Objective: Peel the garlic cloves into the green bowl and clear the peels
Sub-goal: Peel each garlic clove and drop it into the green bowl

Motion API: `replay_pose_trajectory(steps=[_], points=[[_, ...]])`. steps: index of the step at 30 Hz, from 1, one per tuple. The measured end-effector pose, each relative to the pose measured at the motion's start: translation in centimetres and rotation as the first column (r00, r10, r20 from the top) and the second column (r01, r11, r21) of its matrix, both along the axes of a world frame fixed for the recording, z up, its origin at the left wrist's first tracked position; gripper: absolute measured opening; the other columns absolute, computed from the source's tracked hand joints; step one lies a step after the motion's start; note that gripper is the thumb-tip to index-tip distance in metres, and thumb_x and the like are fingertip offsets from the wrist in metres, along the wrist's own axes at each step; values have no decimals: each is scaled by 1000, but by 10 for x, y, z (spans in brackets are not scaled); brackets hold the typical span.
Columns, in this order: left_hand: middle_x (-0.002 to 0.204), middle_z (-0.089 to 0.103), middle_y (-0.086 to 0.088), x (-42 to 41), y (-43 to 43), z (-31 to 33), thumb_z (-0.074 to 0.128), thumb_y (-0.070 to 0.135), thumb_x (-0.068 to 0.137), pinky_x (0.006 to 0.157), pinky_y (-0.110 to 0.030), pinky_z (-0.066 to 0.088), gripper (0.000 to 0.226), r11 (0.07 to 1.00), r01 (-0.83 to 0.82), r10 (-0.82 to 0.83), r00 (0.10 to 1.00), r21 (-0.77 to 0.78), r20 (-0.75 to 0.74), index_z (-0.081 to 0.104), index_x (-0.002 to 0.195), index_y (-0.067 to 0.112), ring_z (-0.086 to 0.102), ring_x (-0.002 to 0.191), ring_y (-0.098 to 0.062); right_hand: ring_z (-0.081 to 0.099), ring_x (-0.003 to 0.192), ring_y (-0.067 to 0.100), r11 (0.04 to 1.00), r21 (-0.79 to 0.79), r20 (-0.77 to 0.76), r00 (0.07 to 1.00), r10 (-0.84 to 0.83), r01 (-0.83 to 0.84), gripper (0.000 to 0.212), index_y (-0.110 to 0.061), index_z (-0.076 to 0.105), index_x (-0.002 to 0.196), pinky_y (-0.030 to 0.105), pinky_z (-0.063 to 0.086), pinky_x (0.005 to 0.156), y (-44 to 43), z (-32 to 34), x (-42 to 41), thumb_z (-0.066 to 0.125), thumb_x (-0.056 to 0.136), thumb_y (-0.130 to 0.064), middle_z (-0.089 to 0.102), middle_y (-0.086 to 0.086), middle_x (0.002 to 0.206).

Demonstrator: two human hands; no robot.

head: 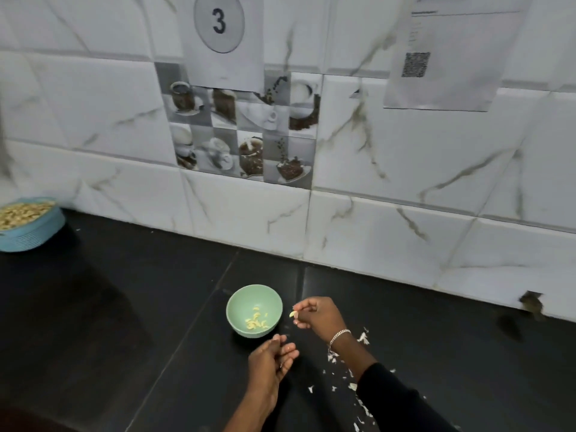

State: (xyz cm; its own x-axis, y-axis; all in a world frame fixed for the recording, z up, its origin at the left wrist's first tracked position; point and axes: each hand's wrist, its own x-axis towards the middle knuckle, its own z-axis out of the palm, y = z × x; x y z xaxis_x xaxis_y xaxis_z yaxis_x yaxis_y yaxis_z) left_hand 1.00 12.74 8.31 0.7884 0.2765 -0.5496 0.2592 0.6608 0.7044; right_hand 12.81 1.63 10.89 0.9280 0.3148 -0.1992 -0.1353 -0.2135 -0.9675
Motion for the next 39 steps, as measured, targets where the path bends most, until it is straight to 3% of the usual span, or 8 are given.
replay_pose_trajectory(steps=[12,15,20,29,39], points=[[84,75,-16,-8,69,4,59,15,100,60,-23,54,19,987,-161,162,986,12,-27,69,106,-1,73,72,-24,69,61,22,910,-398,119,977,176,-115,31,-18,74,73,27,55,49,103,-19,28,55,80,6,73,10,74],[83,75,-15,-5,74,4,57,15,101,59,-22,54,19,987,-162,163,986,16,-29,68,104,-1,73,71,-23,70,60,23,896,-422,106,974,199,-137,34,-20,73,74,30,58,53,110,-26,34,52,84,6,74,12,78],[85,75,-15,-2,73,1,59,16,100,61,-23,53,18,990,-144,144,989,15,-33,68,104,0,73,74,-24,64,55,13,931,-344,91,983,159,-119,20,-7,74,89,24,54,49,97,-16,30,57,88,4,70,8,74],[84,75,-11,13,31,2,57,17,101,66,-25,50,18,999,-17,18,1000,40,-13,68,106,5,74,73,-20,72,68,20,990,-139,180,983,39,-14,11,-10,76,95,27,56,57,-18,15,-2,71,88,-3,76,13,80],[86,74,-12,32,-94,3,58,14,99,64,-25,52,17,938,329,-332,943,110,9,70,104,3,72,74,-21,65,55,12,903,-298,180,947,-267,311,9,-14,76,83,22,50,54,-205,4,-74,71,90,-12,73,8,65]])
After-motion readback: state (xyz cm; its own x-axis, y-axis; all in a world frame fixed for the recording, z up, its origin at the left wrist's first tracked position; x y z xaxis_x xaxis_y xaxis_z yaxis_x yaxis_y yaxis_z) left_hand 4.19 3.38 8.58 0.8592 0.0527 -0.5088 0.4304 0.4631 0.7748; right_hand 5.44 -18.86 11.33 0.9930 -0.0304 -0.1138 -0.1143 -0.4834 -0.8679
